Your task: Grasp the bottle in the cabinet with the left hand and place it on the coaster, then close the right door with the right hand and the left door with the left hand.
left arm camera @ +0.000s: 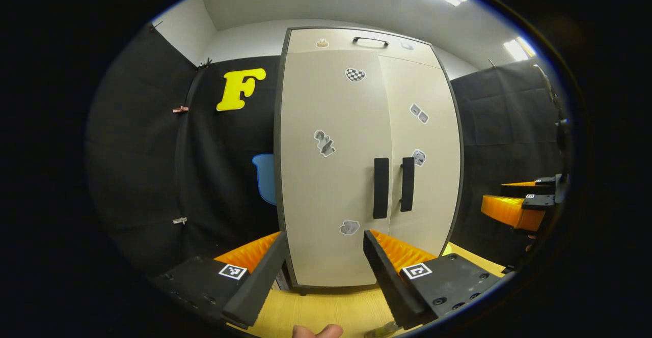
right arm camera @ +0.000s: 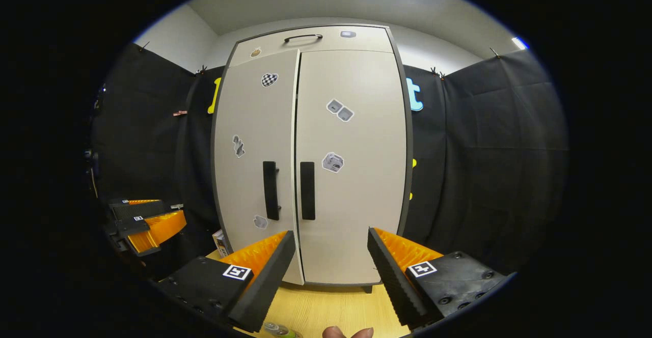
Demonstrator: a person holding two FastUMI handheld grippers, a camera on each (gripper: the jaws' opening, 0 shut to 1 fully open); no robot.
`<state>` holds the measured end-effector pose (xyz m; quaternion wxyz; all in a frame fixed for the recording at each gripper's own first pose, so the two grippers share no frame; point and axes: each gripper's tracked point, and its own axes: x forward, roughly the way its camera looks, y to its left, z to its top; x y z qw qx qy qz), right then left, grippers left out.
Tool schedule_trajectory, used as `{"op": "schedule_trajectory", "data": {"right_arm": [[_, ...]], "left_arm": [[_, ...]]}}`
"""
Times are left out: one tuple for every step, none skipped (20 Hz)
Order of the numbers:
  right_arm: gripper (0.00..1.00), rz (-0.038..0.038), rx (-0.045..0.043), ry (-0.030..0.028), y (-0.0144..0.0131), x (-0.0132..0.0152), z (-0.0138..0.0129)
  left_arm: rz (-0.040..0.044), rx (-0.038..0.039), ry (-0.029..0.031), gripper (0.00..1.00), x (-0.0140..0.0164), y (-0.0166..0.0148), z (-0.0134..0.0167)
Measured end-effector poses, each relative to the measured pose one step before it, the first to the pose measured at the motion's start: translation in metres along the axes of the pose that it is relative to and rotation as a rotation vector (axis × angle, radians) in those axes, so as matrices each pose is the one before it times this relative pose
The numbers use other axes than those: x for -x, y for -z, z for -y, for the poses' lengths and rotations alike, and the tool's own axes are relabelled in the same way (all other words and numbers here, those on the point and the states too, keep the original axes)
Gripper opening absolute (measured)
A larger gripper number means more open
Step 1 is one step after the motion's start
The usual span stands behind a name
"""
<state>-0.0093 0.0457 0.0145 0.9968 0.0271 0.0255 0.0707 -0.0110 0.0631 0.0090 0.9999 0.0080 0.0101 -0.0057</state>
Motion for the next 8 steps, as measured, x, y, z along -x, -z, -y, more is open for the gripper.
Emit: {"op": "schedule_trajectory", "data": {"right_arm": [[0.95, -0.00176, -0.00024, -0.00211, 0.00048, -0.00027, -0.00246], [0.95, 0.00003, -0.00190, -0.00499, -0.00030, -0.00078, -0.00292], [0.95, 0.00058, -0.00063, -0.00230, -0.00029, -0.00085, -0.00176], [0.95, 0.00069, 0.00124, -0.00138, -0.00040, 0.00042, -0.00183], [0.95, 0.00078, 0.00101, -0.00017, 0.00021, -0.00046, -0.00116], [1.00, -0.00102, -0.00025, -0.00007, 0.00035, -0.00044, -0.00123], [1.00, -0.00220, -0.00085, -0.00094, 0.00055, -0.00030, -0.00095], [0.95, -0.00121, 0.00043, 0.00008, 0.00038, -0.00042, -0.00024]], "left_arm": [[0.00045, -0.00488, -0.00052, 0.95, 0.00117, -0.00044, -0.00058], [-0.00023, 0.00065, 0.00269, 0.94, 0.00013, 0.00042, 0.00022], [-0.00105, 0.00408, 0.00403, 0.94, 0.00021, 0.00010, 0.00031], [-0.00044, 0.00370, 0.00030, 0.95, 0.00048, -0.00005, -0.00017], [-0.00109, 0.00271, -0.00104, 0.95, 0.00007, -0.00071, -0.00114], [-0.00009, 0.00040, 0.00128, 0.95, -0.00051, 0.00047, 0.00010], [-0.00050, -0.00176, -0.00250, 0.95, -0.00013, -0.00017, -0.00032], [-0.00061, -0.00246, -0.00116, 0.95, -0.00054, 0.00086, -0.00098]]}}
